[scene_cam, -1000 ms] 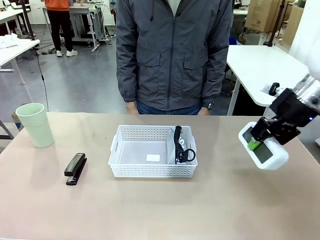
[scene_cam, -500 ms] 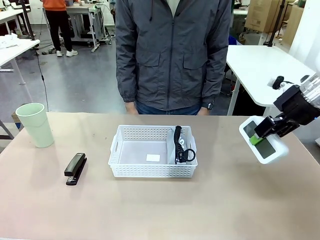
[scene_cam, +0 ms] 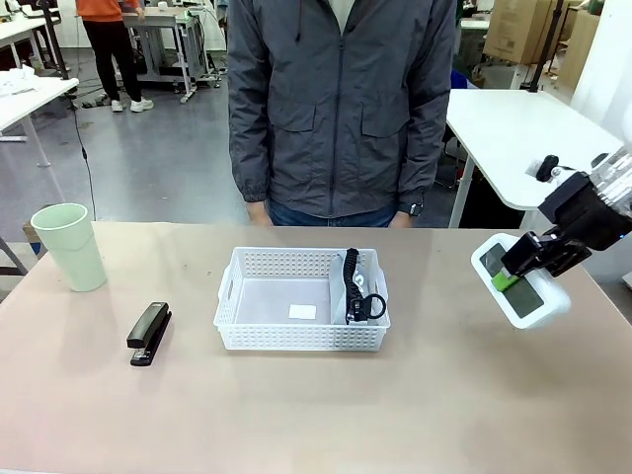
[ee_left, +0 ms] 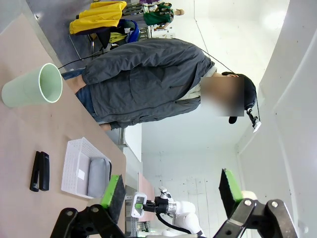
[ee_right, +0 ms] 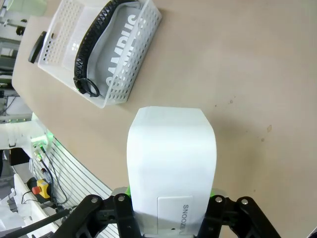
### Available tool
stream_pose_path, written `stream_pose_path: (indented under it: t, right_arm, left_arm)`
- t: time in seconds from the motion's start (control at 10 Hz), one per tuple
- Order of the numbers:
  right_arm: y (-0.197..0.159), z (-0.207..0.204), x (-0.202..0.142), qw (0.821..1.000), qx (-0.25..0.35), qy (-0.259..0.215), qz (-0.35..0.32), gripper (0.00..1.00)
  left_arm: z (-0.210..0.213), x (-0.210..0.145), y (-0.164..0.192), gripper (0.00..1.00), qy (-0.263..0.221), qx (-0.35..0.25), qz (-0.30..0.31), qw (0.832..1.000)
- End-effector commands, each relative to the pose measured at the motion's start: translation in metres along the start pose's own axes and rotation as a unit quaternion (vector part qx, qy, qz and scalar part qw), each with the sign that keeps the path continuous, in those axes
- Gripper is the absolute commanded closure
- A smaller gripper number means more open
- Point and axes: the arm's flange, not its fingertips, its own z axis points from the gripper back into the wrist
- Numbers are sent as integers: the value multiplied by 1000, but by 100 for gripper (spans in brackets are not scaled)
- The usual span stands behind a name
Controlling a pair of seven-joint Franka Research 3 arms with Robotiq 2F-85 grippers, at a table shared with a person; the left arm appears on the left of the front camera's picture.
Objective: Efficiently arrange items inside the basket to fit them all.
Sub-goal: Pick up the Digital clock and place it inside the Organizing basket.
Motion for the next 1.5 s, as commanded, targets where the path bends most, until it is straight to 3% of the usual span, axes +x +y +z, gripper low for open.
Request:
stream_pose_path:
  t: [0.0,0.2,0.5,0.8,1.1,1.4]
  right_arm:
    - [22,6,15,998,-41,-34,30,49]
    - [79,-2,58,990,-76,-27,112,49]
    - [182,-50,119,965,-115,39,231,49]
    - [254,-107,165,963,-122,43,235,49]
    - [295,-195,199,954,-140,80,252,49]
    - [293,-255,215,944,-153,126,264,49]
  left_arm:
    - [0,-1,0,0,4,-3,-6,1000]
    - [0,-1,0,0,4,-3,-6,1000]
    - [0,-1,0,0,4,-3,-6,1000]
    - [0,-1,0,0,4,-3,-6,1000]
    - [0,-1,0,0,4,-3,-6,1000]
    - [0,-1,0,0,4,-3,-6,1000]
